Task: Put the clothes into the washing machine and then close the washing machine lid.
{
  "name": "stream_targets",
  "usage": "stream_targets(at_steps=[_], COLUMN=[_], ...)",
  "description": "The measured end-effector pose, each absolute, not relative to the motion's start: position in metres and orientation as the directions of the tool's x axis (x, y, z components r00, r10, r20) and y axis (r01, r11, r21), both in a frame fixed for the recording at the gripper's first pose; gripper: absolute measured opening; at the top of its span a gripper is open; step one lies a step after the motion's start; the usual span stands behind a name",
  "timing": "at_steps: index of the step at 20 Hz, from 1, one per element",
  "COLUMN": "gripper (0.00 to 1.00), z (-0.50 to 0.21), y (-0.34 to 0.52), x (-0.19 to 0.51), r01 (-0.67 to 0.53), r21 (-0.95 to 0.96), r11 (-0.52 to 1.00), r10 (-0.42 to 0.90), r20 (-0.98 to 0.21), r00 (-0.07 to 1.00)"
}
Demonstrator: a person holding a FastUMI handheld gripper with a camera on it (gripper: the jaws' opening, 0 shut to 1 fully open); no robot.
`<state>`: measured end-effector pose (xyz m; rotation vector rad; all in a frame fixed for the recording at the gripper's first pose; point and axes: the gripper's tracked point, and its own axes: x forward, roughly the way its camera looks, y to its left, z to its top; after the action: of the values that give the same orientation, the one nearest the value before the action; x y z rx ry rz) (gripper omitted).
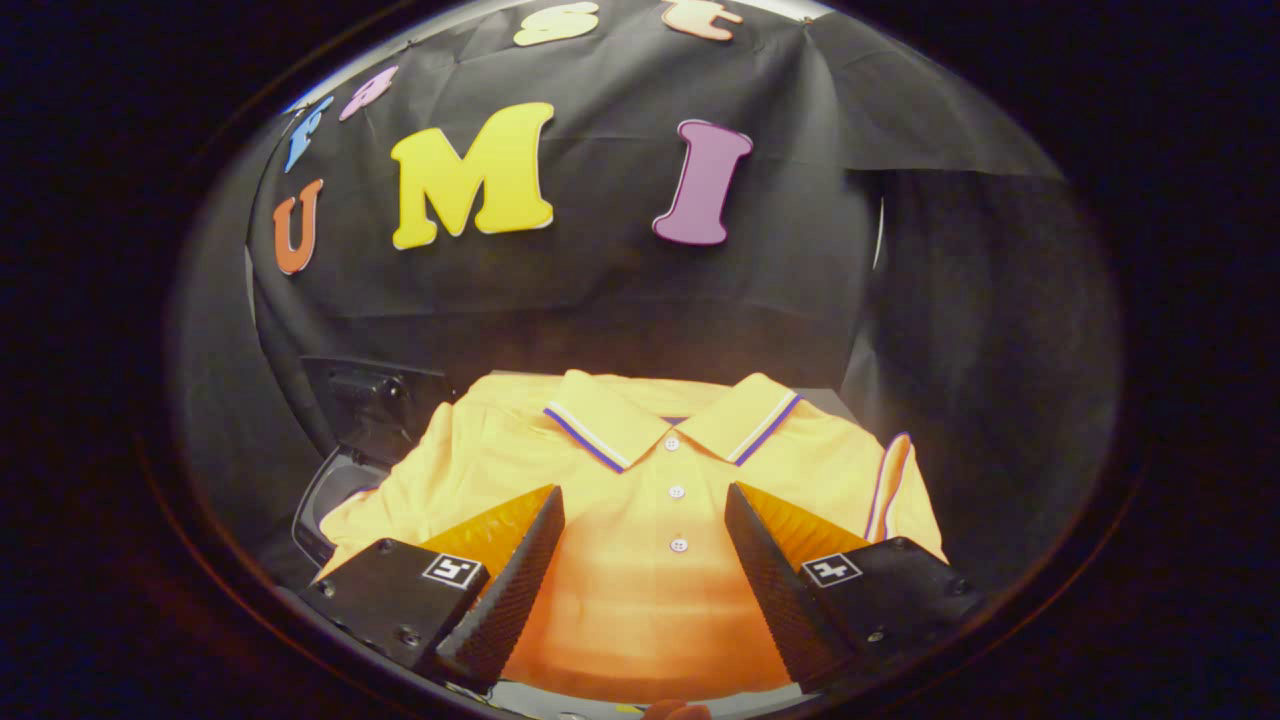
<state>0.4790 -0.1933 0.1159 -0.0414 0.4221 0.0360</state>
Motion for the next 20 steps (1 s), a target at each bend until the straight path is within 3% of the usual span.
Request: stream_targets(at_steps=[10, 14, 15, 18, 19, 20], gripper=[1.00, 0.96, 0.90, 0.24, 0.12, 0.07], z=[0.101, 0.100, 0.100, 0.107, 0.105, 0.105], y=[-0.195, -0.193, -0.194, -0.198, -0.195, -0.195], x=[0.470, 0.470, 0.473, 0.471, 0.471, 0.471], r01=[-0.017, -0.074, -0.074, -0.054, -0.040, -0.028], r21=[-0.007, 0.032, 0.040, 0.082, 0.088, 0.087], r11=[1.000, 0.997, 0.996, 0.995, 0.995, 0.996], r10=[0.011, 0.079, 0.084, 0.093, 0.087, 0.078], r20=[-0.524, -0.583, -0.588, -0.620, -0.638, -0.653], r00=[0.852, 0.809, 0.804, 0.779, 0.766, 0.753])
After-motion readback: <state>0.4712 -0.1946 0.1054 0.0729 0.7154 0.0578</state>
